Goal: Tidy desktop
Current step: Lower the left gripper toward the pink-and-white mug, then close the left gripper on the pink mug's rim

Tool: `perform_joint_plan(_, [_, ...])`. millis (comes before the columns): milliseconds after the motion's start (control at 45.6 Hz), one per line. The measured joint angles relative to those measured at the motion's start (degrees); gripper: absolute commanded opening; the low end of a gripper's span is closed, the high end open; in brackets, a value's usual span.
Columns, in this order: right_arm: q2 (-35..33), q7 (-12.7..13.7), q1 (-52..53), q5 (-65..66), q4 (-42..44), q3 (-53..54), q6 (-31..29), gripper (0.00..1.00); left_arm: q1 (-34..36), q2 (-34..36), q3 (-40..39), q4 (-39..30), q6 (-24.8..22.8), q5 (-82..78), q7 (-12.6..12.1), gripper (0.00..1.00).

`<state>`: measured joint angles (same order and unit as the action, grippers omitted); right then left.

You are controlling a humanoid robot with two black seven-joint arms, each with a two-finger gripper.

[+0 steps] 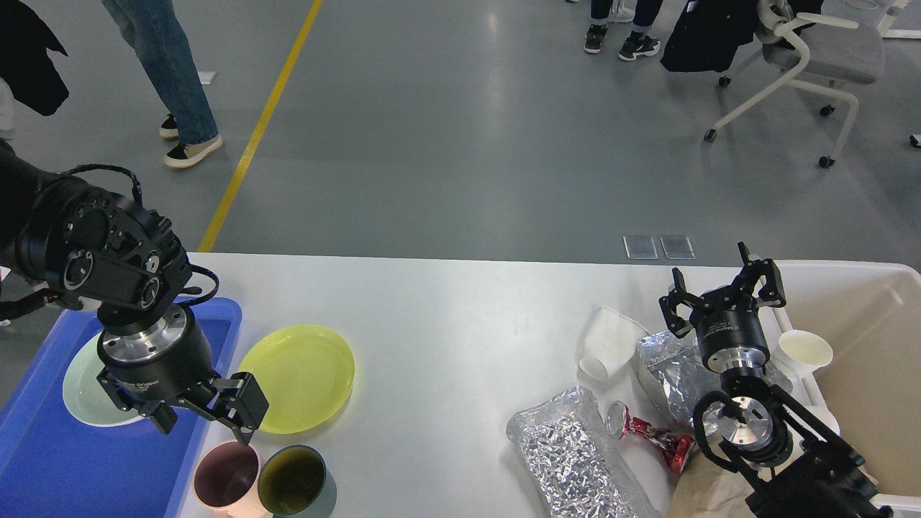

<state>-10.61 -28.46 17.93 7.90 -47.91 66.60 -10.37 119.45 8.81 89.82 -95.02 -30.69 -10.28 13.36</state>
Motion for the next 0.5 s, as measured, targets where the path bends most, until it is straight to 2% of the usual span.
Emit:
perform_joint_plan(153, [-0.06,0.00,-0.01,0.00,0.00,0.01,0.00,1.00,-4.94,0.00,3.54,0.00,6.55,-0.01,0.06,0.94])
perform_joint_plan(504, [-0.12,0.00,-0.09,0.02,-0.03,0.02,0.00,1.00,-12.11,-0.01,6.22,-0.04,12.88,-0.09,-0.18,0.94])
